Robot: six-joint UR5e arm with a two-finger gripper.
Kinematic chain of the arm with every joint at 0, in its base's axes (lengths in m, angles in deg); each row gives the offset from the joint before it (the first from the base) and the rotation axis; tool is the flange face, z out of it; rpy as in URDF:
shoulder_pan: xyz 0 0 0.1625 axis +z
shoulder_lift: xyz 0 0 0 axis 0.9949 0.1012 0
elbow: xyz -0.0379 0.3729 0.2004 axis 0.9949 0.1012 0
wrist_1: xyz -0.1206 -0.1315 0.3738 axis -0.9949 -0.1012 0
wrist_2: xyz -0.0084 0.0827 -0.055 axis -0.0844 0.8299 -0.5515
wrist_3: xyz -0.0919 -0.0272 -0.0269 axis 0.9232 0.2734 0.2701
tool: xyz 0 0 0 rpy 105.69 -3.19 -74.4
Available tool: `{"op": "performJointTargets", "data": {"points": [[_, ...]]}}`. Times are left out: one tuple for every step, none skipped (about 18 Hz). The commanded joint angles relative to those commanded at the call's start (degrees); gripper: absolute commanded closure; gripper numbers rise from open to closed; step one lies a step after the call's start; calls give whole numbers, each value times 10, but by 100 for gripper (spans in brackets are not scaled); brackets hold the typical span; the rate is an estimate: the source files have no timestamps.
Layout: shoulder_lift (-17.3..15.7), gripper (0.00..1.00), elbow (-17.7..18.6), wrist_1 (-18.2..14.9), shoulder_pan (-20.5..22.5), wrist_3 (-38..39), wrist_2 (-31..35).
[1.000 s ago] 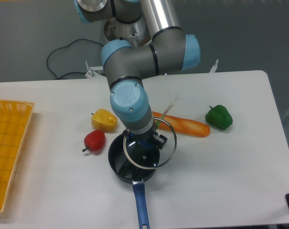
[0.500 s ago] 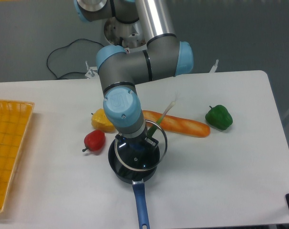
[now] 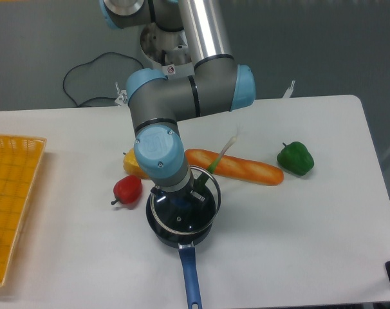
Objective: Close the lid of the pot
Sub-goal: 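Lower the glass lid onto the saucepan rim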
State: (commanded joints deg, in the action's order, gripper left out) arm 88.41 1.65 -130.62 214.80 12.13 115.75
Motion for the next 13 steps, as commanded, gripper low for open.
{"op": "performJointTargets", "data": {"points": [[1,68,1,3,0,1,0],[2,68,0,7,-3,1,0],[3,68,0,9,-5,5,0],[4,68,0,9,-6,10,0],[5,68,0,9,-6,11,1],[5,68,0,9,-6,11,1],[6,68,0,9,-6,11,1],[5,68,1,9,-6,11,1],[6,68,0,9,-7,11,1],[6,68,0,9,-7,11,1],[7,68,0,10,-8,11,1],[8,68,0,11,-8,11,1],[8,68,0,11,-8,13,1]]}}
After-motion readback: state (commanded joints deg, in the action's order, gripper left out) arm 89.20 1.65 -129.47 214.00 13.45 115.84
